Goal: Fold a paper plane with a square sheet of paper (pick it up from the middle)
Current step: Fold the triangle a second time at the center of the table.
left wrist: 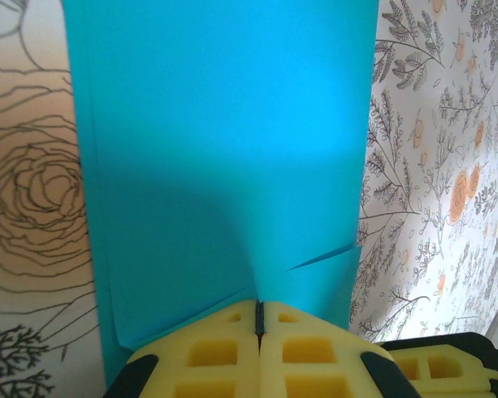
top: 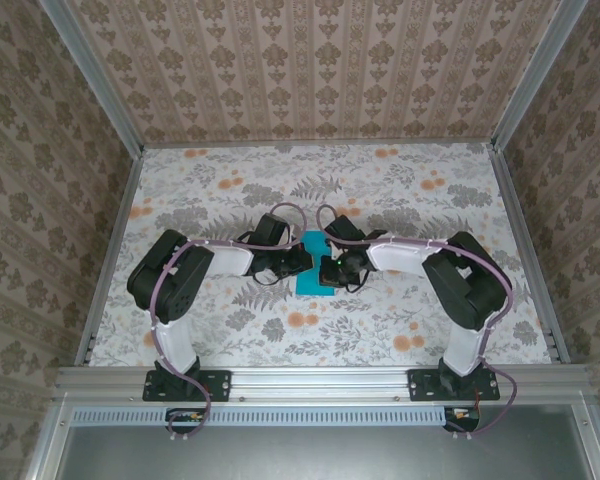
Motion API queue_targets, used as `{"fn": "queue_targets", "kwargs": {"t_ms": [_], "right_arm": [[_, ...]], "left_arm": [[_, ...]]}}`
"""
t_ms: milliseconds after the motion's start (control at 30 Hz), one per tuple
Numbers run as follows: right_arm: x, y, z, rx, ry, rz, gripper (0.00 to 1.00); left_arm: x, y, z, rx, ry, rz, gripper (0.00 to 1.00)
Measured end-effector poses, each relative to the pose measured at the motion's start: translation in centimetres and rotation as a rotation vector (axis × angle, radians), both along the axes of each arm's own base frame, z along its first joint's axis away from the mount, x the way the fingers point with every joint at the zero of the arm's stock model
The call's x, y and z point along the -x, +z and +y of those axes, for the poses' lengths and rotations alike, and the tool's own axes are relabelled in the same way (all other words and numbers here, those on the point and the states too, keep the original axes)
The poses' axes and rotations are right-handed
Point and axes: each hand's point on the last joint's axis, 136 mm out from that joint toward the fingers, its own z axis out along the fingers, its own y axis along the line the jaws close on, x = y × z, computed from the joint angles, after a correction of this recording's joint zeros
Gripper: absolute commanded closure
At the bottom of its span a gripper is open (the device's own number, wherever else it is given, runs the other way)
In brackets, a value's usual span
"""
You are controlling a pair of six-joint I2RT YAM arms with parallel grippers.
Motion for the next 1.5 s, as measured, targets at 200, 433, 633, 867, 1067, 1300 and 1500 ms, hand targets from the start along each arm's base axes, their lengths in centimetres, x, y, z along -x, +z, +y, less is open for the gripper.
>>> {"fn": "queue_targets", "kwargs": {"t_ms": [200, 433, 633, 867, 1067, 1300, 1500], "right_arm": [[1.3, -0.1, -1.4, 0.004, -0.002, -0.003, 1.0], [3.3, 0.2, -3.8, 0.032, -0.016, 0.02, 1.0], [2.5, 2.6, -3.4, -0.025, -0.013, -0.029, 1.0], [0.6, 2.2, 0.4, -0.128, 0.032, -0.027, 1.0], [0.3, 0.2, 1.7, -0.146, 0.047, 0.021, 1.0], [-0.1, 0.0, 1.2, -0.179, 0.036, 0.022, 1.0], [0.2, -0.2, 0.6, -0.234, 0.056, 0.001, 1.0]], "left_arm": [[0.0, 0.0, 0.0, 0.003, 0.0, -0.003, 1.0], [0.0, 0.1, -0.1, 0.007, -0.002, -0.003, 1.0], [-0.1, 0.2, -0.2, 0.0, -0.003, 0.005, 1.0], [-0.1, 0.2, -0.1, -0.007, -0.001, 0.009, 1.0], [0.0, 0.1, -0.1, -0.011, 0.005, 0.011, 1.0], [0.0, 0.1, 0.0, -0.016, 0.011, 0.0, 1.0], [0.1, 0.0, 0.1, -0.023, 0.014, -0.007, 1.0]]}}
